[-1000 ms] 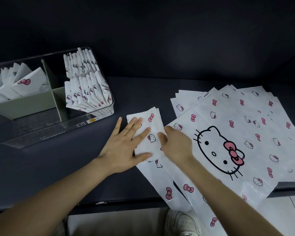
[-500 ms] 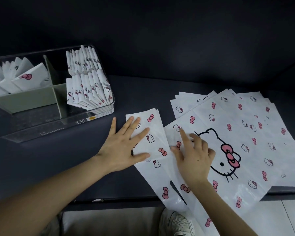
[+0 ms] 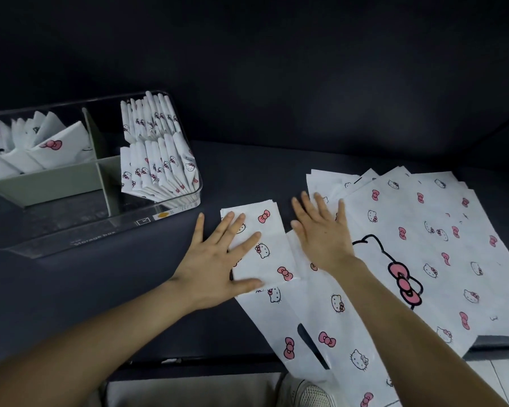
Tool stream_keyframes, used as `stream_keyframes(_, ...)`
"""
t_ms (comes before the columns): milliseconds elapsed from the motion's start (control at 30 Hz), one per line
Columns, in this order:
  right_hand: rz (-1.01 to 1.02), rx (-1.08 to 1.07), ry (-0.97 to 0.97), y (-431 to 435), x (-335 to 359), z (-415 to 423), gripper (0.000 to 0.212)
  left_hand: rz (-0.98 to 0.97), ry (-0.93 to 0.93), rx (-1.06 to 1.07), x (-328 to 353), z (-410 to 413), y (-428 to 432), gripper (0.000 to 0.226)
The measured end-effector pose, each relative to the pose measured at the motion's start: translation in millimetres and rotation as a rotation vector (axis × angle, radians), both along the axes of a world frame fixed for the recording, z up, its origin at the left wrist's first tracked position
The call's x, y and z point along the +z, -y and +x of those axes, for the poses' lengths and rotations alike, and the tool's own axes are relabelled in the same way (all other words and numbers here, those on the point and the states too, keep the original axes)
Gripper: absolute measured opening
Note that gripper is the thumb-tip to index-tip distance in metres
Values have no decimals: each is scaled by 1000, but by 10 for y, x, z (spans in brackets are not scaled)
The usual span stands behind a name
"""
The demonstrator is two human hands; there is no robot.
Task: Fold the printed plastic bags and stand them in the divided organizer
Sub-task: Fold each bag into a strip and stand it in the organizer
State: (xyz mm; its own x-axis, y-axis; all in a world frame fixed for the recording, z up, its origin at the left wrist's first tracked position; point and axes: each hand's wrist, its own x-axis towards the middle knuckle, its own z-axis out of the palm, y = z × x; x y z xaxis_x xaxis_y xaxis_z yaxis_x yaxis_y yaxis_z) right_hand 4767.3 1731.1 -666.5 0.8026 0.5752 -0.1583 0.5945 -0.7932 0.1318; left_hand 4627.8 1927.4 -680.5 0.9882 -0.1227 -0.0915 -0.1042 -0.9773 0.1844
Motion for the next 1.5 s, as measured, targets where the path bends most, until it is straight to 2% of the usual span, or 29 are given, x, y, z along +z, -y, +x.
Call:
stream_keyframes(33,85,24,49,29,57,-33,88,1,-7,3,2,4,3,92)
stream_keyframes(133,421,305,167,42,115,-360,54,-5,-19,6,24,12,11,95)
stream_keyframes(233,542,557,93,135,-20,-624,39,-28,-45,3,9,6,-7,96)
stream_keyframes(333,573,586,39,210,-145,-613,39,-81,41,-30,25,1,-42,91)
stream_keyframes(467,649,601,55,134,-130,-586,43,-301,341,-129,35,-170,-44,53)
stream_keyframes(567,638,550,32,108,-87,-561,46,-329,266,-147,10,-260,-121,61)
stream_keyframes(667,678,364,-79,63,50,-522,39,-354,198,-103,7,-202,-202,71)
stream_keyframes(733,672,199,-181,-31,156,-477,40,-380,260,10,17,-143,-162,62)
stream_keyframes(833,652,32,-431,-151,289,-385,37,-523,386,294,42,-83,-35,41)
stream_keyframes(933,814,-136,-759,-174,471,-296,8,-656,272,517,19,-31,26,29)
stream_keyframes(1000,901,-206,-906,-151,521,-235,19,-699,231,571,15,-2,33,23)
stream_keyframes(1033,921,-232,-915,-156,507,-208,19,-703,232,583,28,14,35,24)
stream_keyframes(1100,942,-306,-840,-214,431,-173,8,-709,256,598,61,42,40,27)
stream_keyframes(1233,832,-412,-538,-380,184,-118,42,-692,308,654,74,129,55,24)
stream_keyframes(1333,688,-408,-353,-469,128,-148,46,-661,355,673,59,187,83,20)
stream_keyframes(1433,644,-423,-292,-498,99,-178,48,-587,421,652,58,197,114,14)
stream_keyframes(1500,640,-415,-281,-516,104,-189,48,-444,491,597,61,200,92,18)
